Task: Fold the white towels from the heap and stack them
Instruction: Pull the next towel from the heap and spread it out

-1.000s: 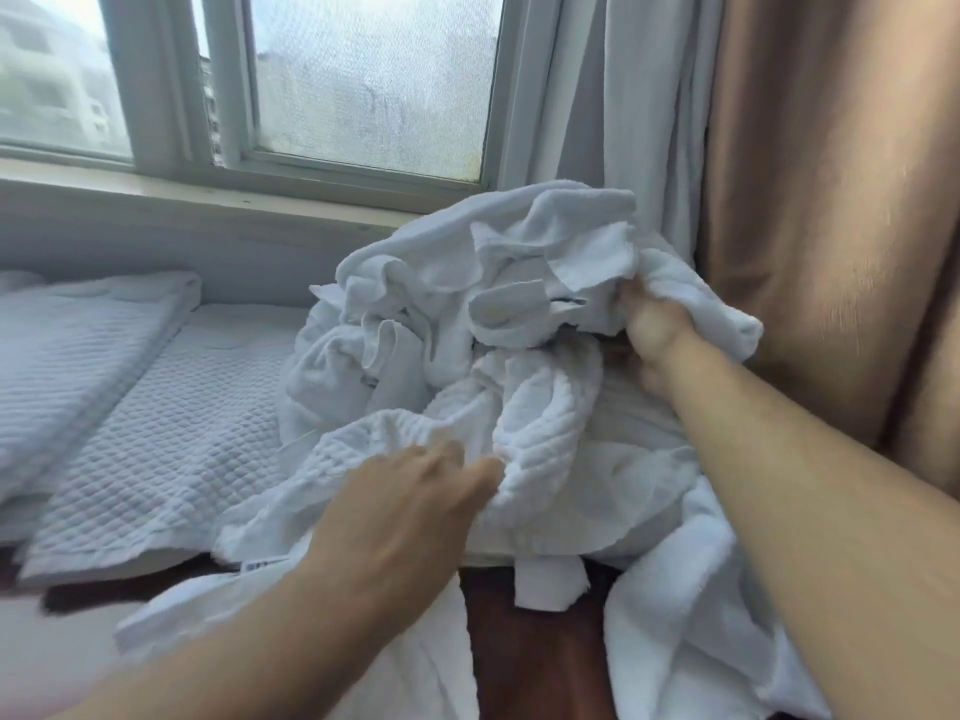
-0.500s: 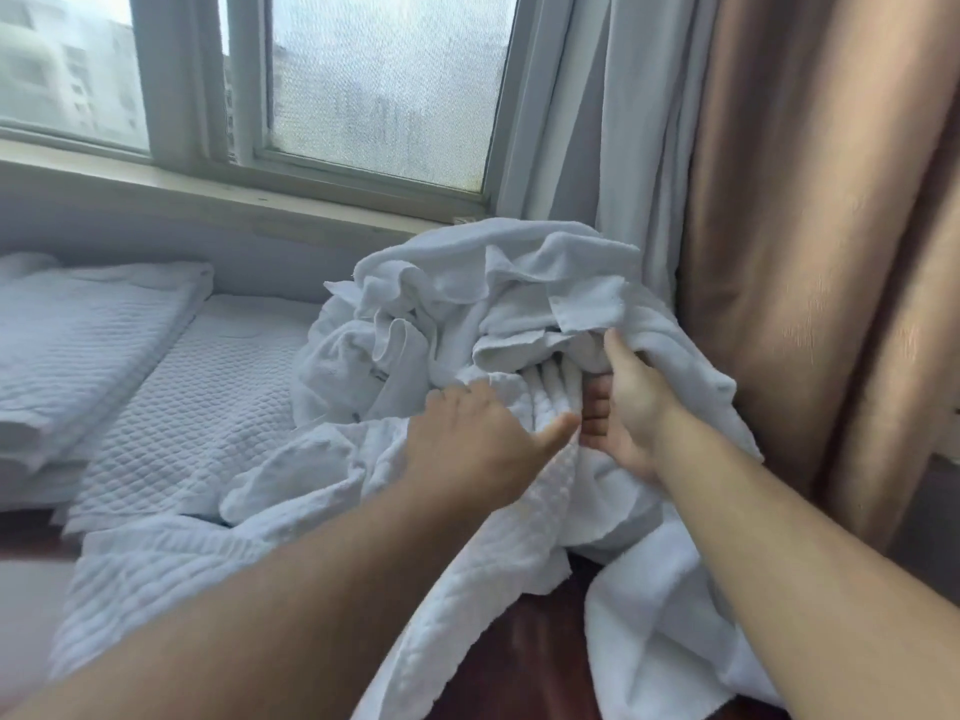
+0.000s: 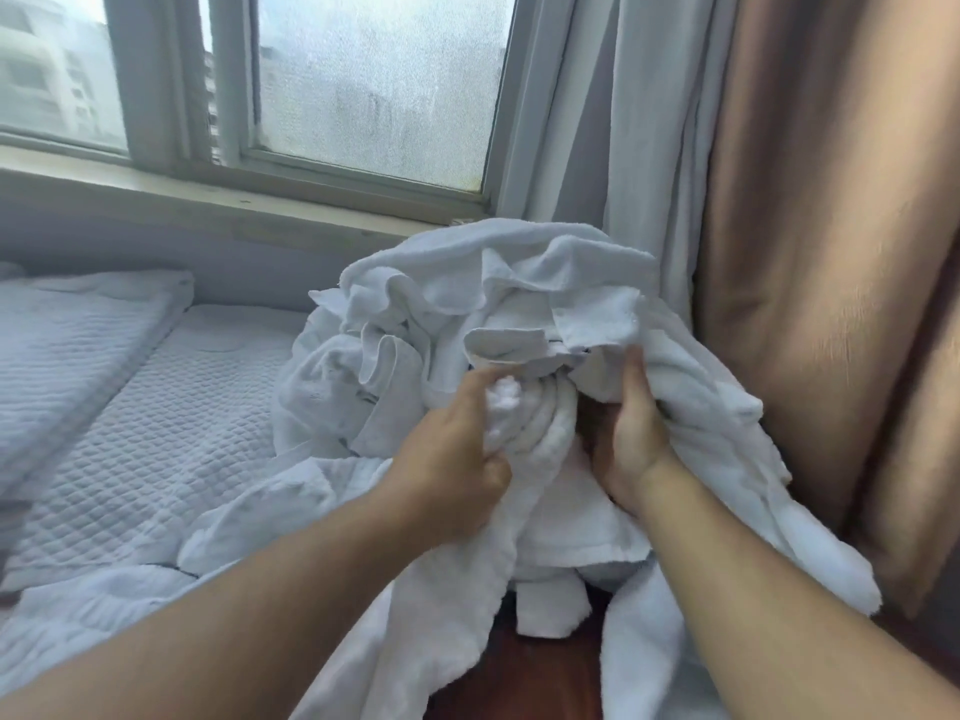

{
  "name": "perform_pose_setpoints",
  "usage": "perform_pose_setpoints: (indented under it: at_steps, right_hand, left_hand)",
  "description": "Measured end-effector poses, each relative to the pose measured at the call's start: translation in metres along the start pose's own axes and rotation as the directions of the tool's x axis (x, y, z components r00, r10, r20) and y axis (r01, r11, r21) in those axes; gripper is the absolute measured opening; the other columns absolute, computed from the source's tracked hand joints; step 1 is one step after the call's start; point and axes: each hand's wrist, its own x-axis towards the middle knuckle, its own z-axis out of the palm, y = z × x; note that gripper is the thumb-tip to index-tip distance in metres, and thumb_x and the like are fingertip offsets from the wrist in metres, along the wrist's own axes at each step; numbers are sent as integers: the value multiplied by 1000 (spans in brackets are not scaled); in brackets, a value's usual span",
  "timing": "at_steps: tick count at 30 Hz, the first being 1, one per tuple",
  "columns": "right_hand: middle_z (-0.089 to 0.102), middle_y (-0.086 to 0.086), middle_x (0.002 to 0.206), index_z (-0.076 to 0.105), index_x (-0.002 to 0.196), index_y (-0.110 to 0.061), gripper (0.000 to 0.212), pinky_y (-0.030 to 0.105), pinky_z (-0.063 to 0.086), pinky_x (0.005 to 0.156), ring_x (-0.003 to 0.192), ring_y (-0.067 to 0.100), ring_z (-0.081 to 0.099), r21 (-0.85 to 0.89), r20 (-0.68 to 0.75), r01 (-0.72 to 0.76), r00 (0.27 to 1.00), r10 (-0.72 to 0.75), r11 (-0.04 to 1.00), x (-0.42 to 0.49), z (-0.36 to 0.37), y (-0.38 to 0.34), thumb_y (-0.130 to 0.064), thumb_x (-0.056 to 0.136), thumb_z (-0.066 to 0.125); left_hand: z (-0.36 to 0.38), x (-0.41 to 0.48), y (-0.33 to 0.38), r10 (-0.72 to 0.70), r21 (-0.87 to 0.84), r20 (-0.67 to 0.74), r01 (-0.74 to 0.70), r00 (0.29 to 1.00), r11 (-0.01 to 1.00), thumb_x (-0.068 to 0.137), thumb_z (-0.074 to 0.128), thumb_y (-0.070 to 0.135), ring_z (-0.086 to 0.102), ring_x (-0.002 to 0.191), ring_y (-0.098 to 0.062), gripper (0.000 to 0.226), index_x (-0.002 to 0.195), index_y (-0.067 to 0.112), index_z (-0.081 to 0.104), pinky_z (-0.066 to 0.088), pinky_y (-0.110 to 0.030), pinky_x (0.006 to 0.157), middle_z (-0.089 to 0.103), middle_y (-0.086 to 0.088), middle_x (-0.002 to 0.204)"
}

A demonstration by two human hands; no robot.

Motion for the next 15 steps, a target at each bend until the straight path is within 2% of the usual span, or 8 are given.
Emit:
perform_pose_setpoints:
  at_steps: [2, 4, 6, 8, 10, 12, 14, 15]
  right_hand:
    - [66, 12, 134, 63, 137, -17, 92, 46, 43, 110, 126, 27, 62, 75, 1, 26, 1000, -26, 997, 12, 0, -16, -88, 83, 39]
    - [66, 15, 133, 63, 137, -16, 96, 50, 42, 111, 124, 33, 63, 132, -17, 25, 1000, -23, 991, 22, -1, -28, -90, 80, 42]
    - [67, 14, 131, 63, 137, -17, 95, 51, 44, 110, 122, 33, 64, 124, -35, 14, 999, -9, 992, 26, 1, -30, -90, 79, 41]
    - [70, 8, 127, 64, 134, -21, 85, 49, 48, 107, 119, 28, 66, 32, -93, -22, 995, 25, 999, 22, 6, -24, -86, 82, 44]
    - [72, 1, 121, 66, 128, -20, 71, 46, 51, 104, 115, 25, 67, -155, -219, -28, 976, -7, 988, 11, 10, -17, -77, 88, 51]
    - [70, -5, 108, 69, 114, -12, 71, 40, 53, 95, 109, 27, 66, -426, -287, -43, 954, -90, 904, -7, 13, -14, -75, 85, 53]
    - [67, -8, 106, 67, 114, -17, 77, 28, 48, 75, 96, 19, 63, -633, -312, -98, 940, -138, 768, -27, 16, -10, -80, 72, 53]
    - [67, -8, 107, 65, 117, -18, 76, 25, 46, 69, 89, 13, 61, -669, -338, -139, 932, -132, 730, -36, 18, -8, -79, 72, 55]
  left_hand:
    - [-16, -23, 6, 138, 7, 17, -138, 990, 990, 86, 59, 12, 51, 94, 8, 78, 141, 53, 23, 42, -8, 73, 52, 29, 105]
    - [-33, -46, 10, 286, 43, 77, -290, 955, 956, 81, 60, 10, 41, 102, 22, 81, 135, 58, 24, 32, 1, 82, 39, 52, 112]
    - [-43, -60, 5, 342, 167, 197, -375, 919, 912, 80, 61, 12, 35, 108, 18, 84, 133, 62, 21, 31, -6, 90, 34, 52, 117]
    - [-43, -69, -4, 293, 307, 336, -399, 895, 864, 85, 63, 19, 28, 107, 12, 82, 135, 62, 15, 27, -13, 97, 35, 45, 119]
    - [-36, -76, -14, 212, 296, 390, -340, 896, 893, 85, 62, 28, 26, 115, 7, 82, 137, 63, 9, 23, -13, 103, 33, 39, 125]
    - [-26, -82, -23, 122, 187, 306, -186, 944, 965, 84, 65, 39, 22, 122, 6, 91, 141, 61, -2, 20, -8, 105, 16, 47, 126]
    - [-18, -86, -34, -5, 138, 194, -22, 981, 990, 82, 69, 47, 19, 130, 2, 105, 152, 44, -8, 22, -12, 105, 13, 39, 133]
    - [-14, -87, -36, -65, 147, 180, 38, 982, 988, 81, 69, 46, 19, 137, -3, 110, 156, 36, -11, 24, -15, 105, 16, 30, 142]
